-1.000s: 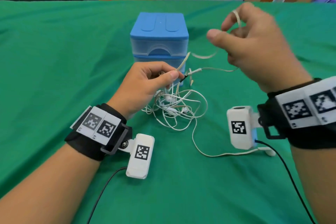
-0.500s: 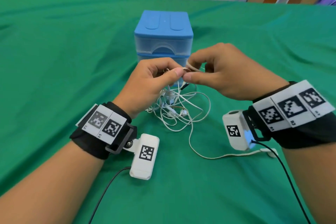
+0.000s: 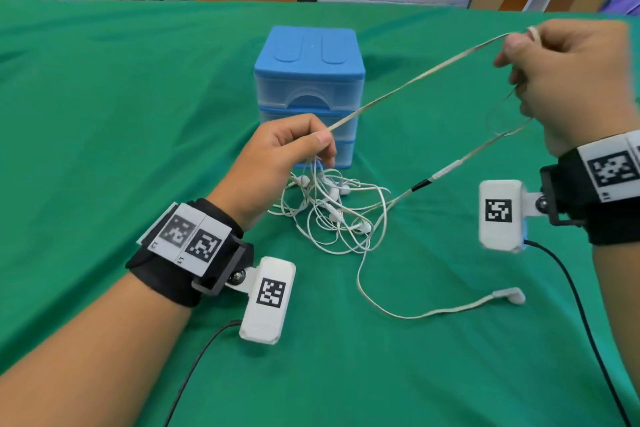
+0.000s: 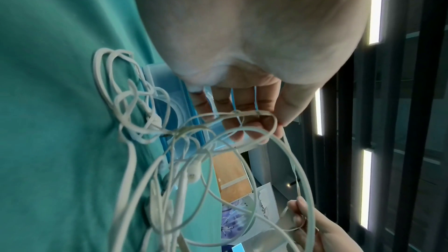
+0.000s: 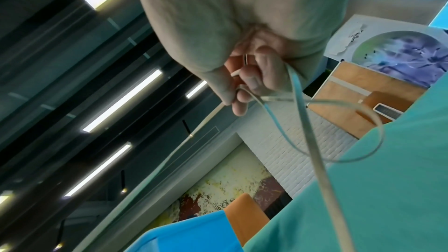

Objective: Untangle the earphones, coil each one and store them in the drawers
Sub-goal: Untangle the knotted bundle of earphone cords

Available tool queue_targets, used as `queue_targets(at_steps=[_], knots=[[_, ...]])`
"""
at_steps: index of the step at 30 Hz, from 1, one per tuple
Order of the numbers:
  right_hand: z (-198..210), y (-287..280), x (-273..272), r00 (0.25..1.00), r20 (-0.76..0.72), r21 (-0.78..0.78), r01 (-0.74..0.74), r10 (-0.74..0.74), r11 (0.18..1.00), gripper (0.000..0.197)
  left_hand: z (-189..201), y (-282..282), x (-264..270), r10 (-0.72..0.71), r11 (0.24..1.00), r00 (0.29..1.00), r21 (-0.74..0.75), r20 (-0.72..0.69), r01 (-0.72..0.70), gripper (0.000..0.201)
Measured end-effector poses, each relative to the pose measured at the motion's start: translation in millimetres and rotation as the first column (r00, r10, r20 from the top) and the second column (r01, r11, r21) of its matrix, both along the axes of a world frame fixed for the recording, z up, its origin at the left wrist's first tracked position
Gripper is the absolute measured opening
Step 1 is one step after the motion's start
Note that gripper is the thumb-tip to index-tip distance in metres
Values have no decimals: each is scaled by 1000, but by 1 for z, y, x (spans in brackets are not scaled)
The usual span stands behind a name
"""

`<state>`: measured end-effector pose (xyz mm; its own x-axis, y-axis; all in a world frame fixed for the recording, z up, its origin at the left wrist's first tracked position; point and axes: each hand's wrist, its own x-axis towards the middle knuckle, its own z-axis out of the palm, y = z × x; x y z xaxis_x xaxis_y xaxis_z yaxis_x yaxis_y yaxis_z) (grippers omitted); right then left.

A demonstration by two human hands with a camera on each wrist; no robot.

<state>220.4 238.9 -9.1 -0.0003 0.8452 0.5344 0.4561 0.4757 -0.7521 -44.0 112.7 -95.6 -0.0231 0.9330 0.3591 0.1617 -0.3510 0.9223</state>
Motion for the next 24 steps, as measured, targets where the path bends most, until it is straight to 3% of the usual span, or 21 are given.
queue_targets(at_steps=[4,7,9,13,15,17,18,21,24], knots=[[-8,1,1,991,93,-17,103,-101,995,34,2,-1,0,61,998,994,28,91,-63,23],[-16,-2,-5,963,259,-10,75,-70,997,25,3,0,3,138,988,986,50,89,-143,25],[-20,-13,-16,946,323,-39,30,-15,999,33,4,0,4,164,983,985,71,49,-167,23],[-20,-40,-41,888,356,-67,-288,293,955,38,5,-2,7,169,983,985,77,-47,-165,20],[-22,-53,-52,741,454,-153,-483,495,862,40,5,-3,8,160,985,983,72,-85,-154,21],[-27,-60,-64,587,559,-211,-583,586,785,41,5,-4,8,118,991,988,73,-96,-112,20],[-30,-60,-67,565,582,-199,-598,585,776,37,5,-4,8,93,993,991,75,-101,-85,20],[-32,-57,-72,590,571,-144,-612,571,777,27,5,-5,7,74,996,990,59,-117,-67,19],[-31,-57,-70,580,550,-151,-639,601,754,31,4,-4,5,78,996,988,41,-135,-73,21]])
